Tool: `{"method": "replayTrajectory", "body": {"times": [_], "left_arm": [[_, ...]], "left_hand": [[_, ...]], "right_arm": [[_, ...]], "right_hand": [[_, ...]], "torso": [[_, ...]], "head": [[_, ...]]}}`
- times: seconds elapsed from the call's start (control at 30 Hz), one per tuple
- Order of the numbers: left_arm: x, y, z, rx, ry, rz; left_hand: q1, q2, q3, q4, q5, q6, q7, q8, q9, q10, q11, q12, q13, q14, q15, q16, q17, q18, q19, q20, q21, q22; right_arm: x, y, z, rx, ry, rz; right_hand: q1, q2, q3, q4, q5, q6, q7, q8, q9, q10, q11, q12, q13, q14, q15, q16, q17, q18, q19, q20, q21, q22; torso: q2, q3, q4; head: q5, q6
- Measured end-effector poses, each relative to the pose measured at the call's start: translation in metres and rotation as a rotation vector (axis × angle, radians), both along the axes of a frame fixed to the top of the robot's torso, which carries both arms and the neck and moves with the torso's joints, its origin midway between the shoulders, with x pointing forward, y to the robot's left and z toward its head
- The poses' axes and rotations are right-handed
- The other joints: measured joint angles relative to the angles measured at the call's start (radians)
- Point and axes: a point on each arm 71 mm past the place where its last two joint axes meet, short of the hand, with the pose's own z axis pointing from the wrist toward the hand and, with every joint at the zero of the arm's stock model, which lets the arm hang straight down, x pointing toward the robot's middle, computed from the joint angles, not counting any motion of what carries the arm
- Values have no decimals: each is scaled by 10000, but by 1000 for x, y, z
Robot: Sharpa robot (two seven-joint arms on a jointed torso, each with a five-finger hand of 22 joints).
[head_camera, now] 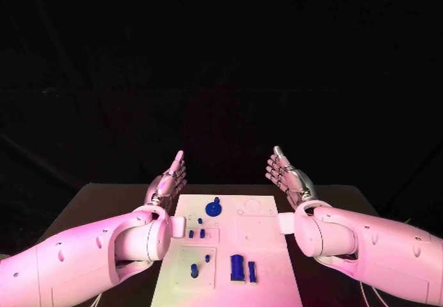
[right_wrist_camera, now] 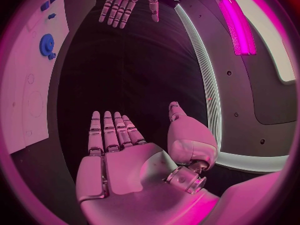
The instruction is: Assemble the parts on the task board
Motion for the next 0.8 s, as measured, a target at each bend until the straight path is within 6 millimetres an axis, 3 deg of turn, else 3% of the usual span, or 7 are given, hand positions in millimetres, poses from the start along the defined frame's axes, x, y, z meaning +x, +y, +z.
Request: {"method": "replayTrajectory", "body": {"times": [0.1, 0.2, 0.3, 0.37, 0.8], "left_arm": [[0, 1, 1, 111, -147, 104], [0, 1, 2, 172, -228, 159], [0, 2, 2, 228, -299, 208], [0, 2, 2, 252, -330, 230], [0, 2, 3, 323, -426, 292]], "left_hand": [[-549, 4, -9, -180, -246, -363, -48, 0, -4, -360, -85, 0, -4, -346, -49, 0, -6, -219, -301, -301, 0, -167], [-995, 7, -3, -244, -507, -655, -82, 0, -5, -657, -139, 0, -7, -621, -78, 0, -6, -231, -529, -529, 0, -304], [-1437, 9, -4, -292, -695, -939, -91, 0, -5, -953, -166, 0, -8, -894, -101, -22, -14, -304, -722, -723, 0, -437], [-1696, 9, -1, -349, -779, -1105, -100, 0, -5, -1117, -185, 0, -8, -1051, -107, -36, -16, -390, -868, -765, 0, -547], [-2977, 17, -1, -405, -902, -1909, -132, 0, -1, -1966, -221, 0, -6, -1832, -143, -36, -19, -393, -1494, -889, 1, -1342]], "right_arm": [[0, -2, 0, -24, -29, -179], [0, -2, 0, -38, -42, -275], [0, -3, 0, -50, -53, -357], [0, -3, 0, -56, -57, -393], [0, -4, 1, -71, -73, -508]], "right_hand": [[-495, 5, -152, -8, -162, -374, -100, 0, -4, -409, -26, 0, -11, -409, -15, -10, -232, -67, -359, -141, 0, -232], [-902, 6, -231, -4, -228, -687, -162, 0, -6, -745, -44, 0, -18, -737, -23, -10, -367, -215, -652, -226, 0, -420], [-1302, 7, -263, 0, -285, -989, -203, -20, -6, -1078, -57, 0, -25, -1067, -32, -10, -460, -216, -926, -287, 0, -609], [-1540, 6, -300, -19, -317, -1172, -215, -37, -6, -1274, -64, 0, -25, -1261, -22, -10, -501, -214, -1104, -319, 0, -721], [-2684, -5, -355, -20, -368, -2029, -247, -38, -3, -2216, -91, 0, -23, -2210, -35, -9, -583, -213, -1869, -408, 1, -1608]], "torso": [[-3, -1, 0], [-4, 1, 0], [-4, 3, 0], [-5, 3, 0], [-6, 3, 0]], "head": [[0, 1], [0, 1], [0, 1], [0, 2], [0, 2]]}}
